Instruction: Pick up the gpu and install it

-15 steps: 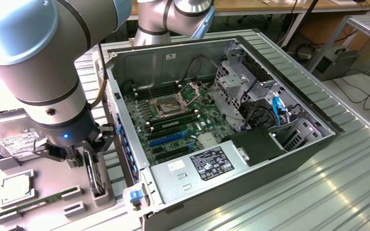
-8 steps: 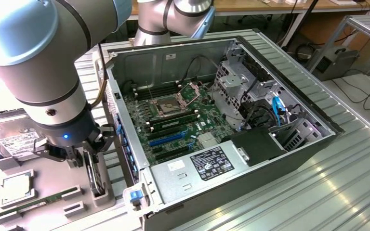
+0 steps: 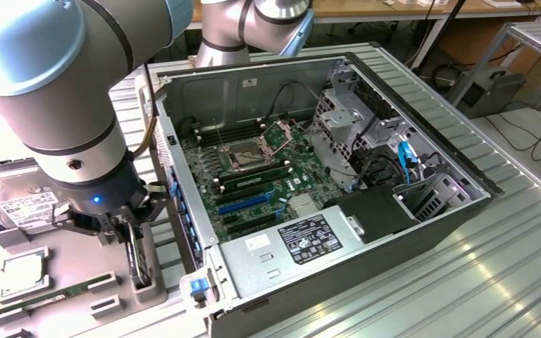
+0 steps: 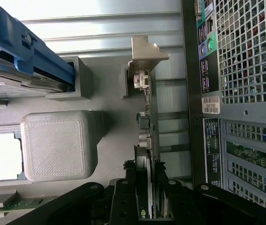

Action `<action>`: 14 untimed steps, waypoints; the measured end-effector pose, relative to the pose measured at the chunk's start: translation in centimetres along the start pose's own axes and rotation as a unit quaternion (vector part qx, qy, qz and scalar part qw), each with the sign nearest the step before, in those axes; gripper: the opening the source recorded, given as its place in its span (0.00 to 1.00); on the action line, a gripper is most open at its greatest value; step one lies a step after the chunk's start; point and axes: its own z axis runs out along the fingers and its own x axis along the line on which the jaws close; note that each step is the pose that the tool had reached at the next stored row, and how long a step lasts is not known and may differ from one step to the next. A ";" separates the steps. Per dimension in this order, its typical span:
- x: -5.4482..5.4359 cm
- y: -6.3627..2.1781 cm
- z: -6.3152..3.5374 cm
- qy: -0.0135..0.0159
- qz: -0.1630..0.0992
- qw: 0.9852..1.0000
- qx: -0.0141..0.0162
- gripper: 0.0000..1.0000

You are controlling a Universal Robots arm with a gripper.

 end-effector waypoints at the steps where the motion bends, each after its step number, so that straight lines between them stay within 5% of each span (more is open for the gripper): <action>1: 0.0 0.00 0.00 0.000 0.000 1.000 0.000 0.27; 14: -0.1 0.01 -0.23 0.002 -0.015 1.000 -0.001 0.27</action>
